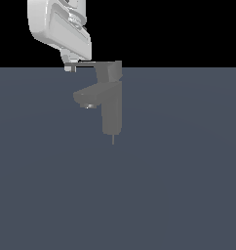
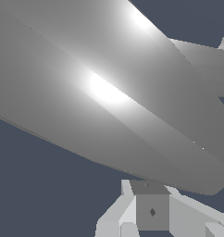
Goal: Turn on the faucet by rotating a designated handle.
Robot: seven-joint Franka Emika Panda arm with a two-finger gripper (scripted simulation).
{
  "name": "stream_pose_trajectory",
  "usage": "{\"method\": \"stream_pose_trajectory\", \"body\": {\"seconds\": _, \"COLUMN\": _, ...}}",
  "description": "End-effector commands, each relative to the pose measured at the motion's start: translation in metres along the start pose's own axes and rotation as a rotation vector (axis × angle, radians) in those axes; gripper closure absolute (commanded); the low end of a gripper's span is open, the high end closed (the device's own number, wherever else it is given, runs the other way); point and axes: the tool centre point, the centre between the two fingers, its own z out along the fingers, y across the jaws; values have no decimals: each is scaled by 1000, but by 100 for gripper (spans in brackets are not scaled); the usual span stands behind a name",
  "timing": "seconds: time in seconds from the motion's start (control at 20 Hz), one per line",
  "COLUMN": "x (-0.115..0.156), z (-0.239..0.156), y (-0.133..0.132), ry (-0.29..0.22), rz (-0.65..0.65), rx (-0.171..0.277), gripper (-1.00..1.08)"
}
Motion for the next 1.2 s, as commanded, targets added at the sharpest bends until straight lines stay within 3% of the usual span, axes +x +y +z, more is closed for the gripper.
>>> {"method": "stream_pose_trajectory", "body": {"seconds": 0.0, "x": 9, "z": -2, "y": 7, "ry": 1, "rz": 4, "rx": -1, "gripper": 108}}
{"method": "stream_pose_trajectory", "body": {"seconds": 0.75, "x": 39, "z": -3, "y": 46, "ry": -1, "rz": 0, "rx": 0, "gripper": 108}}
{"method": "stream_pose_trajectory", "body": {"seconds": 0.85, "x": 33, "z": 1, "y": 45, "ry": 3, "rz": -8, "rx": -5, "gripper": 108}}
{"method": "stream_pose_trajectory", "body": {"seconds": 1.15, "x": 66, "z": -1, "y": 46, "ry": 2, "rz": -6, "rx": -4, "gripper": 108}}
